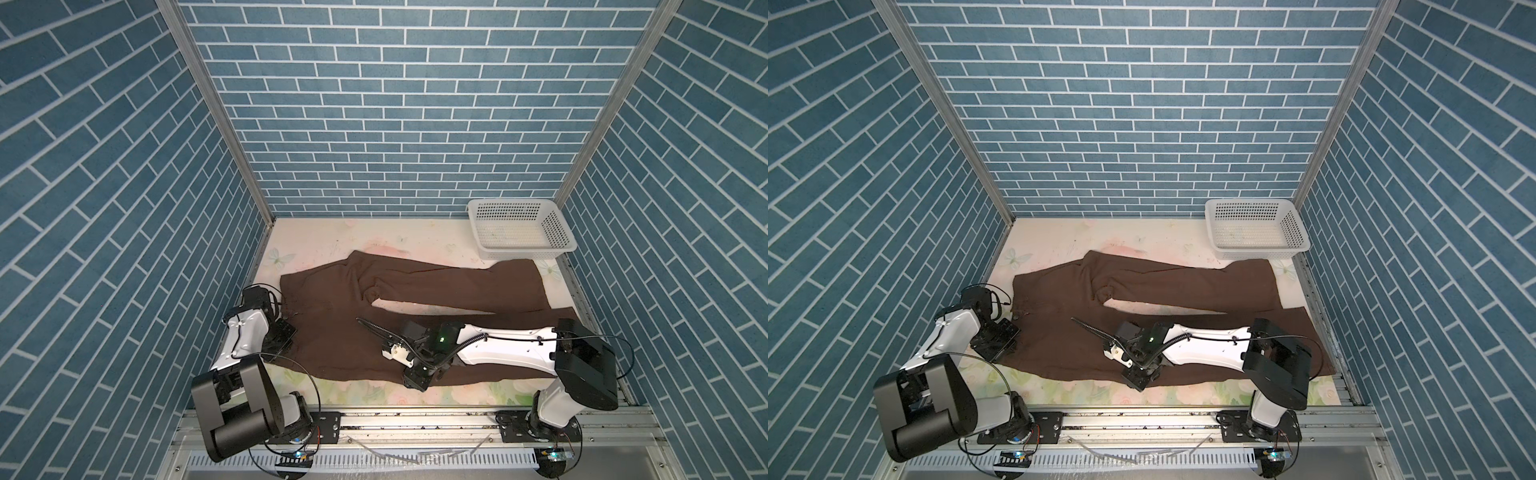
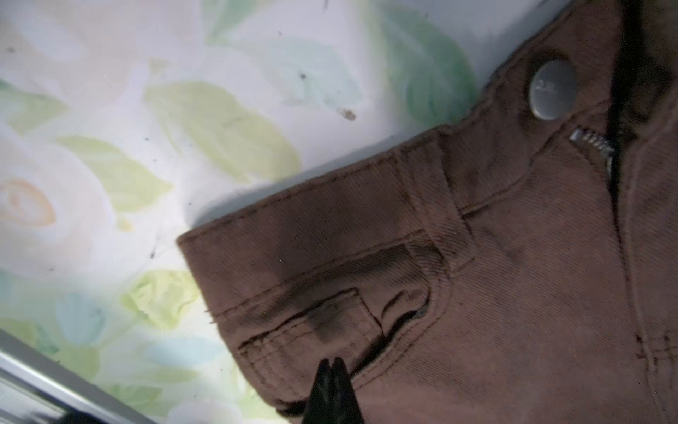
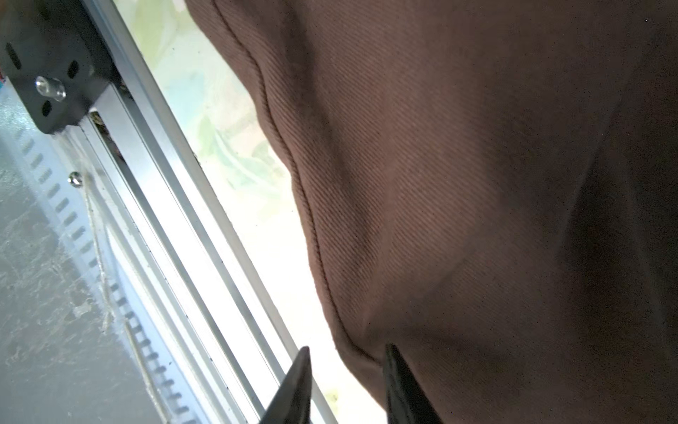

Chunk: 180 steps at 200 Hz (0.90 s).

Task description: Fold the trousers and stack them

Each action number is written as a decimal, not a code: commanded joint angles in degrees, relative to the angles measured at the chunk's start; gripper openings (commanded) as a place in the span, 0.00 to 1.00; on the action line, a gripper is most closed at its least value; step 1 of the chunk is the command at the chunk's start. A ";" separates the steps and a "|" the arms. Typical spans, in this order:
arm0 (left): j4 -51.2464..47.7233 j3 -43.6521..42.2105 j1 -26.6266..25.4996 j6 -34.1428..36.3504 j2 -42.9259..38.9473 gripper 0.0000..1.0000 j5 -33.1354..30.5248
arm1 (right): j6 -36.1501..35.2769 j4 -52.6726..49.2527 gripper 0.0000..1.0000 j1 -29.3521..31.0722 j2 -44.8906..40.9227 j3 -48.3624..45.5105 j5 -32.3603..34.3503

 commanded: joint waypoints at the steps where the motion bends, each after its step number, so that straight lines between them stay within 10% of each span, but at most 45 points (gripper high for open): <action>1: -3.16 2.94 1.44 0.09 -2.24 0.00 -3.61 | 1.15 -0.09 0.37 -2.13 -2.30 -2.14 2.07; 40: -4.21 5.43 3.43 1.93 -2.07 0.00 -3.75 | 6.49 3.58 0.35 -11.64 -7.03 -4.59 5.22; 59: -3.40 4.16 3.51 3.14 -1.94 0.67 -0.85 | 9.47 5.89 0.35 -17.68 -10.33 -6.70 4.38; 93: 0.15 -0.28 3.35 0.78 -2.40 0.79 1.96 | 12.44 8.34 0.36 -25.32 -9.71 -6.86 1.61; 135: 5.28 -5.25 3.39 -0.57 -0.90 0.58 2.32 | 15.51 12.31 0.36 -28.35 -6.80 -5.34 -0.65; 170: 6.30 -4.11 3.80 -1.27 2.30 0.00 0.78 | 15.92 11.81 0.36 -28.97 -4.70 -5.05 -0.53; 180: 6.25 -3.52 4.53 -1.35 3.28 0.00 0.79 | 15.87 10.98 0.36 -29.19 -4.26 -4.94 0.03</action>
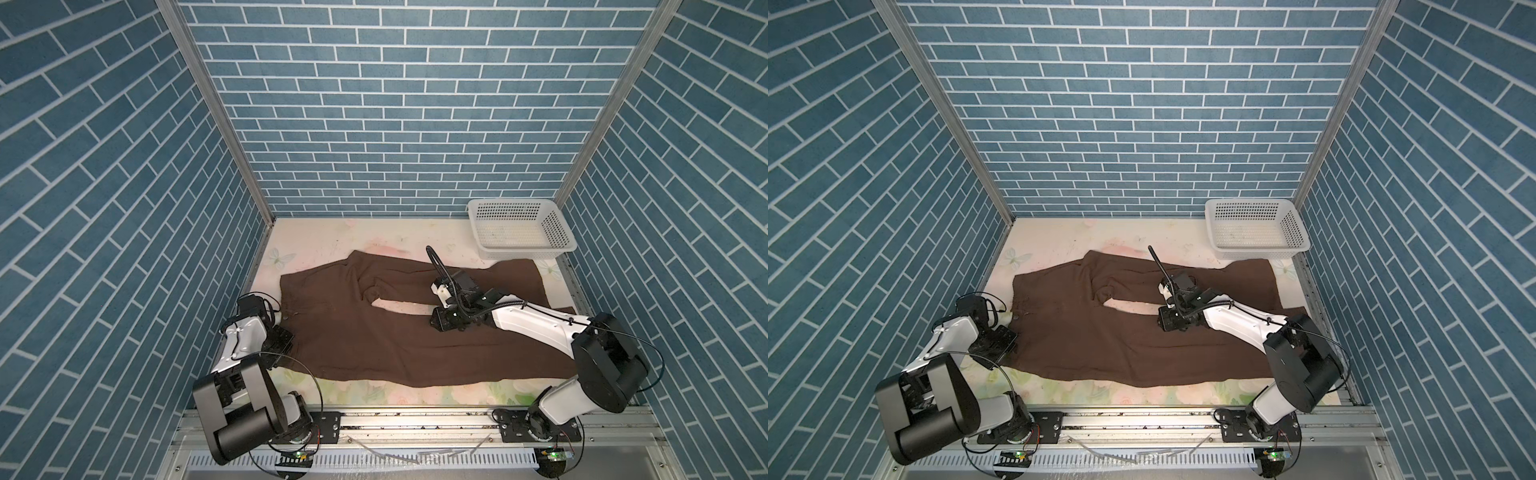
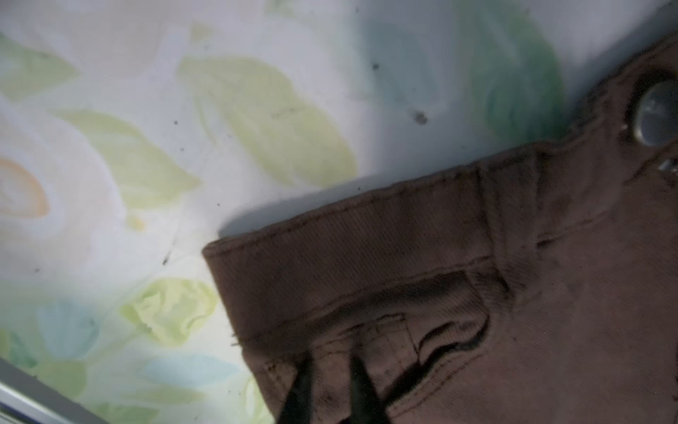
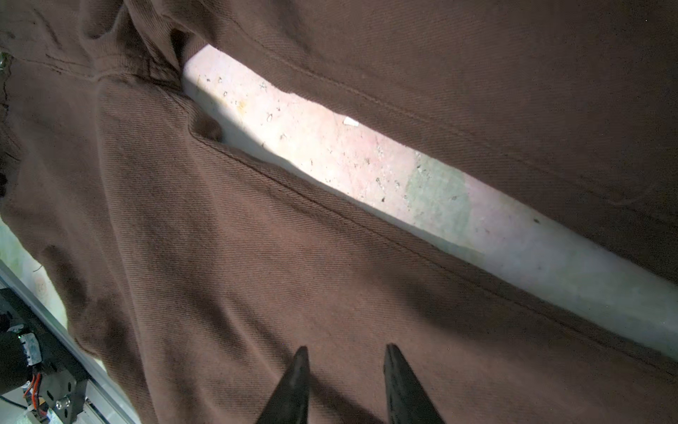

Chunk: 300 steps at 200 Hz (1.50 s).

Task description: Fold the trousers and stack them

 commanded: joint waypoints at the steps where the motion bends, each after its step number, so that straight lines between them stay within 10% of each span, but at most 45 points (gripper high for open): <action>1: 0.96 1.40 1.42 -1.01 2.16 0.00 -0.95 | 1.84 -0.66 0.36 -0.47 1.53 1.01 0.01; 78: -2.58 9.39 9.32 0.50 -2.56 0.00 -0.51 | 0.35 -3.08 0.35 -1.59 0.66 0.35 5.03; 103: 0.50 8.29 7.80 2.31 -1.98 0.51 2.20 | -1.45 -2.83 0.33 -1.48 1.30 1.50 5.22; 123: 0.94 10.72 3.09 2.51 2.46 0.66 0.52 | -2.46 -3.68 0.32 -1.49 1.73 2.83 5.53; 300: -0.59 55.24 -12.60 1.31 44.01 0.65 -6.59 | 1.67 -4.68 0.24 -1.51 -7.65 -2.71 12.32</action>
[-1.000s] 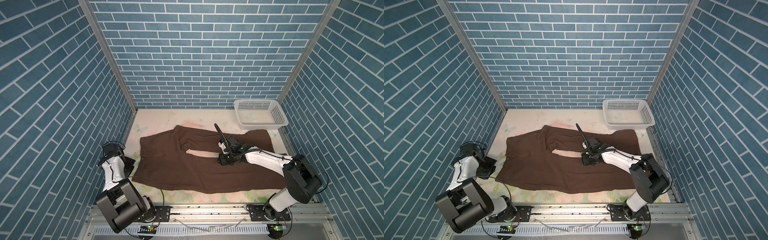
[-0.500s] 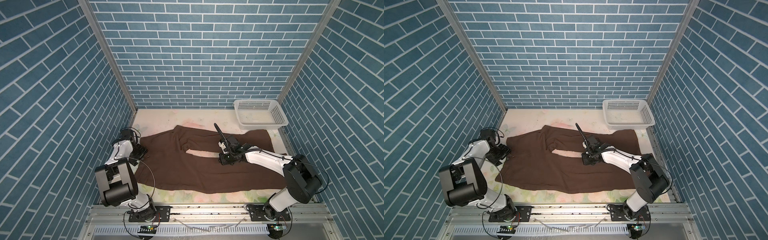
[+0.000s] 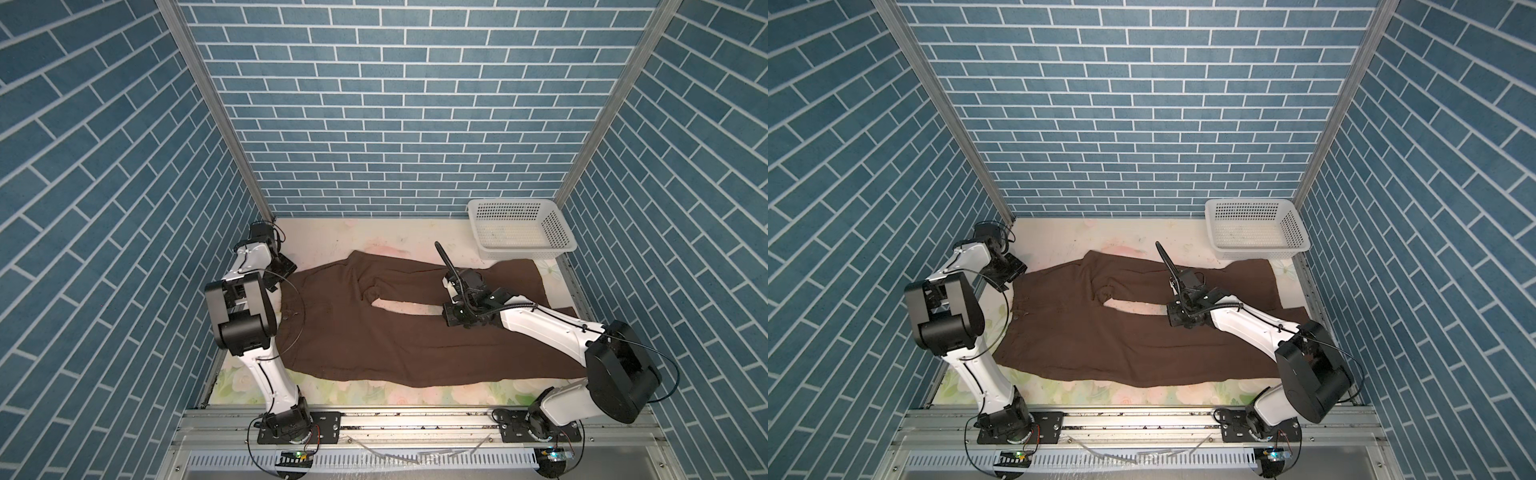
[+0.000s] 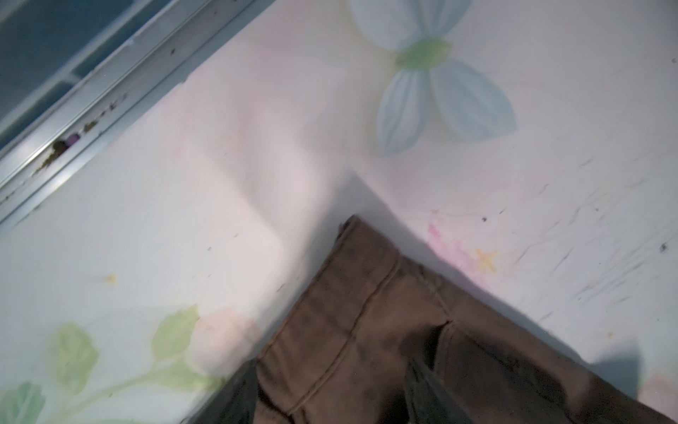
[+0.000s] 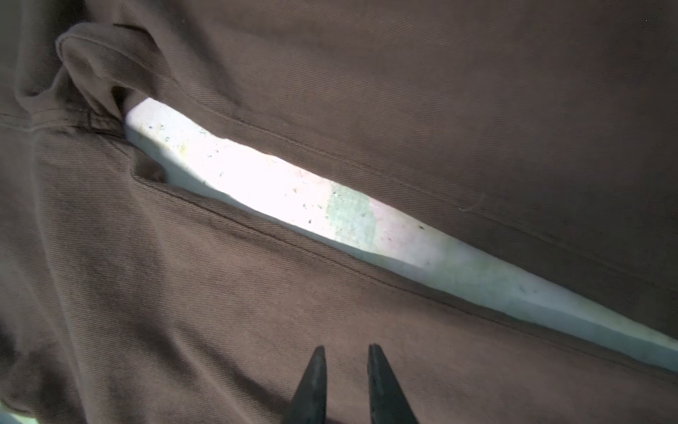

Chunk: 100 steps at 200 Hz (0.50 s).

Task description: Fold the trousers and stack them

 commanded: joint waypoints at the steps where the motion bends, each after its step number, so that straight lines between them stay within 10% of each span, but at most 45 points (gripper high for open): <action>1: -2.46 4.57 -1.70 2.83 4.50 0.66 -1.34 | 1.82 -1.91 0.24 -0.14 -2.46 -1.66 1.94; 62: -2.22 7.60 -2.37 2.83 10.77 0.38 -1.07 | 2.52 -3.10 0.28 -0.47 -5.66 -0.10 4.04; 100: -3.16 8.35 -2.31 2.75 11.29 0.00 -1.92 | 2.26 -4.57 0.29 -2.06 -6.97 0.17 4.42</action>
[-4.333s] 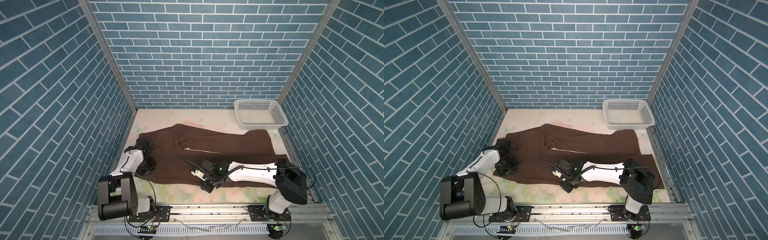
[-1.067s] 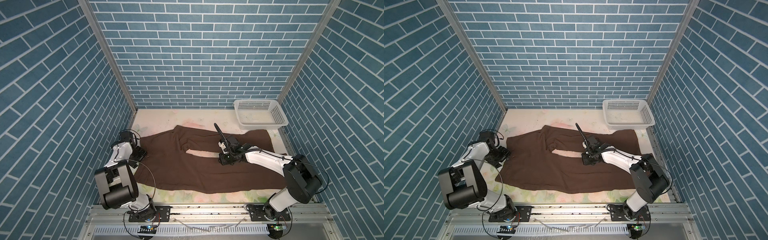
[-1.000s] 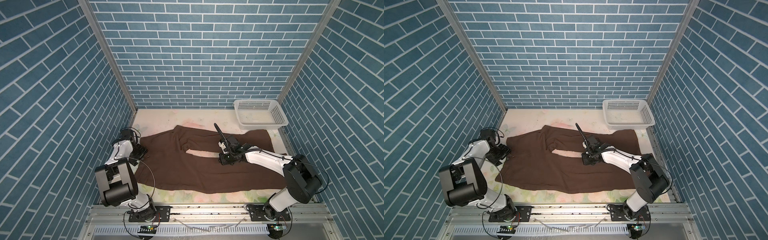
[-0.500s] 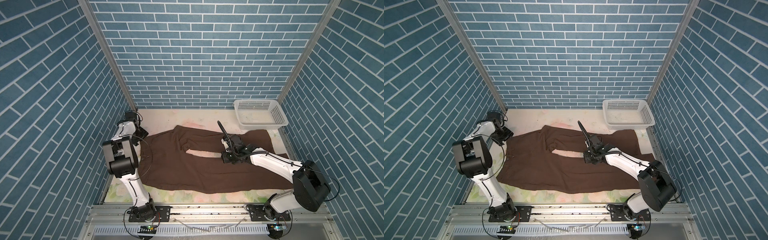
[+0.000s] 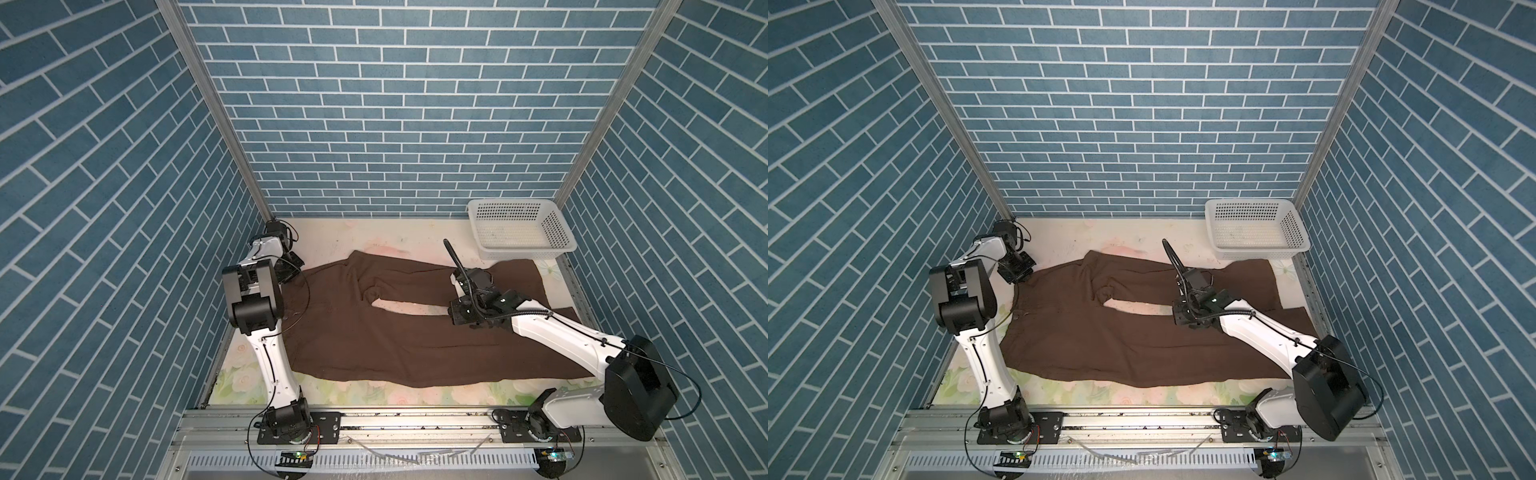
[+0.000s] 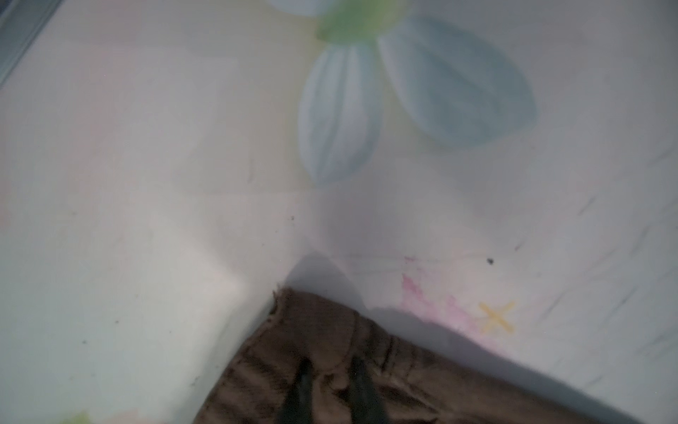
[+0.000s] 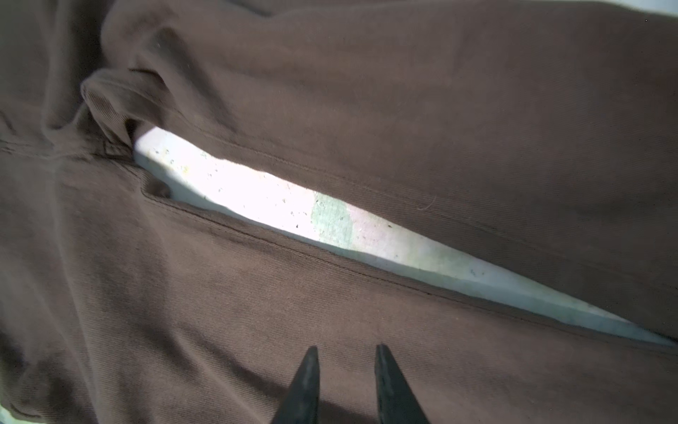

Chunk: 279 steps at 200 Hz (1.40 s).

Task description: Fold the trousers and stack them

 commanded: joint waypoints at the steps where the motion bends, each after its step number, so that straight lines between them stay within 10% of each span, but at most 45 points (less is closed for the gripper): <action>1: -2.38 1.20 -0.19 -0.25 0.76 0.00 -1.26 | 1.38 -2.14 0.29 -1.25 -1.14 0.33 1.37; 90: -19.32 27.11 0.49 5.84 9.15 0.00 -9.74 | 3.73 -8.06 0.30 -9.67 1.74 1.60 1.24; 137: -21.57 26.65 0.52 5.93 8.37 0.00 -13.38 | 4.37 -9.76 0.31 -20.62 2.75 2.06 1.99; 155: -21.81 25.49 0.59 5.94 7.61 0.38 -11.77 | 3.76 -9.20 0.35 -24.26 3.26 3.41 5.44; 279: 1.17 -20.37 -3.33 -5.46 -20.21 0.55 2.80 | 2.88 -3.47 0.52 -46.50 13.00 6.77 -2.77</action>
